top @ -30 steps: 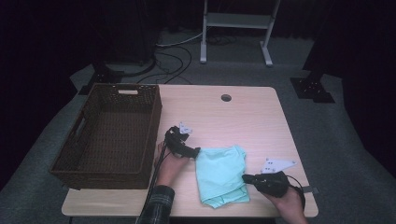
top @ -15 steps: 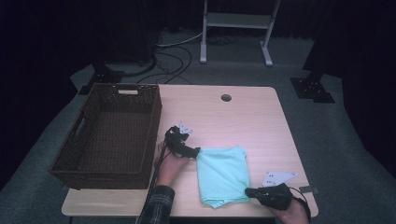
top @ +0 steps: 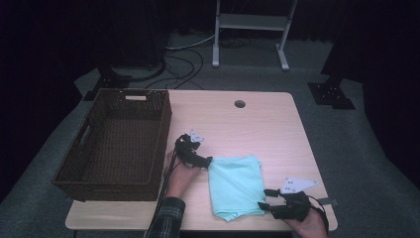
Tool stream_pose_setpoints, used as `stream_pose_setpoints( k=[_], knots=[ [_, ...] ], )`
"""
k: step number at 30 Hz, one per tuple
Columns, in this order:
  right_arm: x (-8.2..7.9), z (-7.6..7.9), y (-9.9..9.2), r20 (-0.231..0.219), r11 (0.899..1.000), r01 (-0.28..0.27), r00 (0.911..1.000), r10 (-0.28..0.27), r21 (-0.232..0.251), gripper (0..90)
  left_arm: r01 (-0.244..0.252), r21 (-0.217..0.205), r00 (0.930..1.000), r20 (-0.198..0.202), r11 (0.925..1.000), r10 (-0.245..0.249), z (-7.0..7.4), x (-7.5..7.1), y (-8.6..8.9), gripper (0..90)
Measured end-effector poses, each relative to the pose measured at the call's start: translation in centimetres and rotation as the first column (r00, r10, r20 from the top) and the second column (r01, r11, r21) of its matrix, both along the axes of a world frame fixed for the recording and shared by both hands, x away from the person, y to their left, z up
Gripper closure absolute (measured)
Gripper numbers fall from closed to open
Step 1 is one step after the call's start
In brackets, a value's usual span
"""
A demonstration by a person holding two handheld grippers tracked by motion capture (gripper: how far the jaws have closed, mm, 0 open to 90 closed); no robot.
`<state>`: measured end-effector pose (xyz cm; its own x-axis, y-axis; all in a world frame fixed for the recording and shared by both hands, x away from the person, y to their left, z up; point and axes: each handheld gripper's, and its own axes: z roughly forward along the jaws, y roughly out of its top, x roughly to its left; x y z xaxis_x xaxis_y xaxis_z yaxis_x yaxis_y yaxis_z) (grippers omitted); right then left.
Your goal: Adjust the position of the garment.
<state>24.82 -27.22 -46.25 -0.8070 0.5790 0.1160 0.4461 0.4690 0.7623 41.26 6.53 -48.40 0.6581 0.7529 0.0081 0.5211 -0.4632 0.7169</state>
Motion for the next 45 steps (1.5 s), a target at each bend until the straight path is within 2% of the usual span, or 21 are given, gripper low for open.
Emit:
stream_pose_setpoints(
  k=[5, 9, 13, 20, 26, 39, 45],
  knots=[
    [0.6, 0.1, 0.2, 0.008, 1.000, 0.002, 1.0000, -0.002, 0.017, 25.7, 0.000, 0.000, 1.0000, 0.000, 1.0000, 0.000, 0.0, 0.0, 0.0, 0.0],
    [1.1, 0.0, 0.7, 0.031, 1.000, 0.026, 0.9992, -0.026, 0.006, 11.5, 0.000, 0.000, 1.0000, 0.000, 1.0000, 0.000, 0.0, 0.0, 0.0, 0.0],
    [1.9, -0.1, 0.9, 0.045, 0.999, 0.041, 0.9981, -0.041, 0.011, 3.1, 0.000, 0.000, 1.0000, 0.000, 1.0000, 0.000, 0.0, 0.0, 0.0, 0.0],
    [2.7, 0.1, 1.0, 0.078, 0.999, 0.044, 0.9959, -0.045, 0.013, 1.4, 0.000, 0.000, 1.0000, 0.000, 1.0000, 0.000, 0.0, 0.0, 0.0, 0.0],
    [4.1, 0.3, 1.2, 0.083, 0.999, 0.046, 0.9954, -0.047, 0.015, 0.0, 0.000, 0.000, 1.0000, 0.000, 1.0000, 0.000, 0.0, 0.0, 0.0, 0.0],
    [8.0, 0.7, 1.3, 0.111, 0.997, 0.074, 0.9910, -0.075, 0.014, 0.0, 0.000, 0.001, 1.0000, 0.000, 1.0000, 0.000, 0.0, 0.0, 0.0, 0.0],
    [10.2, 0.4, 1.2, 0.088, 0.997, 0.079, 0.9930, -0.079, 0.007, 0.0, 0.000, 0.000, 1.0000, 0.000, 1.0000, 0.000, 0.0, 0.0, 0.0, 0.0]
  ],
)
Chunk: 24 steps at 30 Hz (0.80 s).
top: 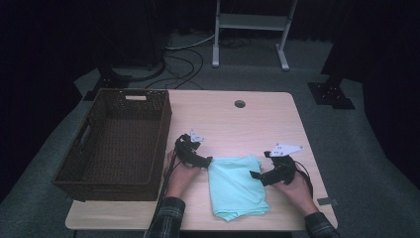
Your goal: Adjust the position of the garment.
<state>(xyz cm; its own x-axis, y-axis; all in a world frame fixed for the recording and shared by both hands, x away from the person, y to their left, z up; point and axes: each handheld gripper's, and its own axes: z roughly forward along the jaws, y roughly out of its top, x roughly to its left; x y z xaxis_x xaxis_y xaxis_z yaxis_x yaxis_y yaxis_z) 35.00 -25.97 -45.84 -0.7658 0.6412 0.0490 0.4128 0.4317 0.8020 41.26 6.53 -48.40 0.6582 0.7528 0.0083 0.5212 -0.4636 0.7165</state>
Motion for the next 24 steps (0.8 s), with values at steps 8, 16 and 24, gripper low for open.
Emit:
stream_pose_setpoints(
  k=[8, 16, 24],
  knots=[
    [3.0, -0.7, 0.1, -0.027, 0.999, 0.030, 0.9992, -0.031, -0.010, 0.0, 0.000, -0.001, 1.0000, 0.000, 1.0000, 0.000, 0.0, 0.0, 0.0, 0.0],
    [5.4, -1.7, 0.1, -0.055, 0.998, 0.055, 0.9970, -0.055, -0.015, 0.0, 0.000, 0.000, 1.0000, 0.000, 1.0000, 0.000, 0.0, 0.0, 0.0, 0.0],
    [6.0, -2.7, 0.3, -0.069, 0.997, 0.039, 0.9967, -0.044, -0.064, 0.0, -0.002, 0.001, 1.0000, 0.000, 1.0000, 0.002, 0.0, 0.0, 0.0, 0.0]
  ],
)
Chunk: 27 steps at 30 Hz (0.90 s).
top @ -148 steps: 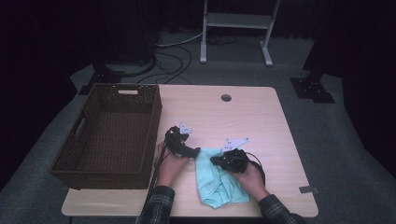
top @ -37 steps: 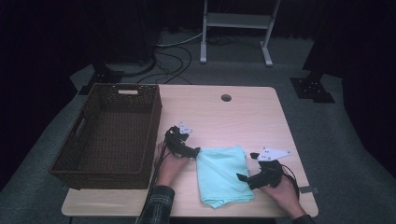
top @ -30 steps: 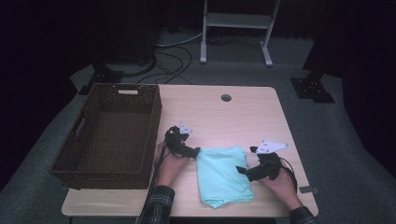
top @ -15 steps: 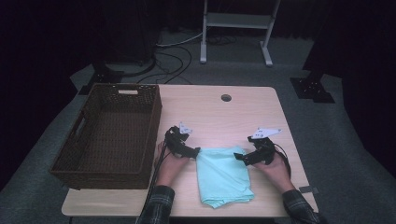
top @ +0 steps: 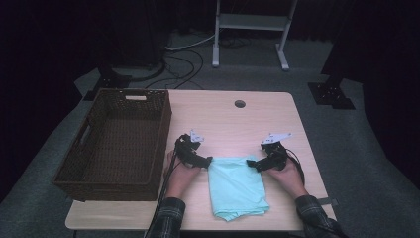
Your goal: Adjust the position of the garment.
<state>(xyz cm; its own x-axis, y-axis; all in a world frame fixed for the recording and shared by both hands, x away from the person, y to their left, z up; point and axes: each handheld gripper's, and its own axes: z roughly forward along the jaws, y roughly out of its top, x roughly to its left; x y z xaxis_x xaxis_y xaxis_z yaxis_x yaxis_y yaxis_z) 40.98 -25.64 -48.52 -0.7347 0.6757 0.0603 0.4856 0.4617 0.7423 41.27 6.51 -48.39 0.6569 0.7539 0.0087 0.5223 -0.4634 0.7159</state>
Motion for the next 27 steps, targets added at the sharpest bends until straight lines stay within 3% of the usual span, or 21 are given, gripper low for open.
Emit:
stream_pose_setpoints(
  k=[3, 6, 20, 27],
  knots=[
    [0.2, -0.1, 0.2, -0.015, 1.000, -0.004, 0.9999, 0.003, -0.023, 0.0, -0.007, -0.002, 1.0000, 0.000, 1.0000, 0.007, 0.0, 0.2, 0.0, 0.0],
    [0.5, -0.1, 0.5, -0.002, 0.999, 0.003, 1.0000, -0.003, -0.047, 0.0, -0.021, -0.001, 0.9998, -0.001, 0.9998, 0.021, 0.0, 0.6, 0.0, 0.0],
    [4.2, -0.1, 1.1, -0.002, 0.999, 0.007, 1.0000, -0.007, -0.048, 0.0, -0.021, -0.003, 0.9998, -0.001, 0.9998, 0.021, 0.1, 4.1, 0.5, 0.0],
    [4.6, -0.1, 1.1, -0.004, 0.999, 0.019, 0.9998, -0.020, -0.047, 0.0, -0.015, -0.004, 0.9999, -0.001, 0.9999, 0.015, 0.1, 5.1, 0.5, 0.0]
  ],
)
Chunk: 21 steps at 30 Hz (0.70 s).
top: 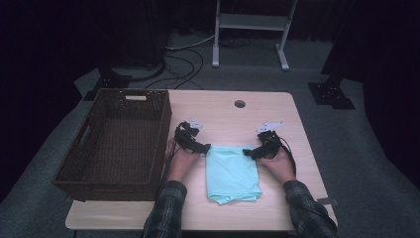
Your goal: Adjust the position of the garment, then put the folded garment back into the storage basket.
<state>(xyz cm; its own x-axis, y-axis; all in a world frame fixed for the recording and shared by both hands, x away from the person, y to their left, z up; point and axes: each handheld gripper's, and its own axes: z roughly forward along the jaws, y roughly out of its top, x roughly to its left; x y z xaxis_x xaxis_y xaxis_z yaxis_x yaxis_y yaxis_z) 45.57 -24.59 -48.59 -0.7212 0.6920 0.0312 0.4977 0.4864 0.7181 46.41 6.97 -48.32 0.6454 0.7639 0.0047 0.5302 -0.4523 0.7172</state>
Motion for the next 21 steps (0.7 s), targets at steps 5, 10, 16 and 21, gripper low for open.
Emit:
stream_pose_setpoints(
  k=[5, 10, 16, 21],
  knots=[
    [0.0, 0.0, 0.0, 0.000, 1.000, 0.001, 1.0000, -0.001, 0.000, 0.0, 0.004, -0.005, 1.0000, -0.002, 1.0000, -0.004, 0.0, -0.1, 0.1, 0.0],
    [0.0, 0.0, 0.0, 0.000, 1.000, 0.003, 1.0000, -0.003, 0.001, 0.0, 0.009, -0.061, 0.9998, 0.020, 0.9981, -0.008, 0.2, -0.8, 0.4, 0.0],
    [0.0, 0.0, 0.0, 0.000, 1.000, 0.004, 1.0000, -0.004, 0.001, 0.0, 0.018, -0.085, 0.9992, 0.037, 0.9963, -0.015, 0.3, -2.3, 0.7, 0.0],
    [0.0, 0.0, 0.0, 0.000, 1.000, 0.004, 1.0000, -0.004, 0.002, 0.0, 0.015, -0.097, 0.9991, 0.040, 0.9952, -0.011, 0.3, -3.1, 0.9, 0.0]
  ],
)
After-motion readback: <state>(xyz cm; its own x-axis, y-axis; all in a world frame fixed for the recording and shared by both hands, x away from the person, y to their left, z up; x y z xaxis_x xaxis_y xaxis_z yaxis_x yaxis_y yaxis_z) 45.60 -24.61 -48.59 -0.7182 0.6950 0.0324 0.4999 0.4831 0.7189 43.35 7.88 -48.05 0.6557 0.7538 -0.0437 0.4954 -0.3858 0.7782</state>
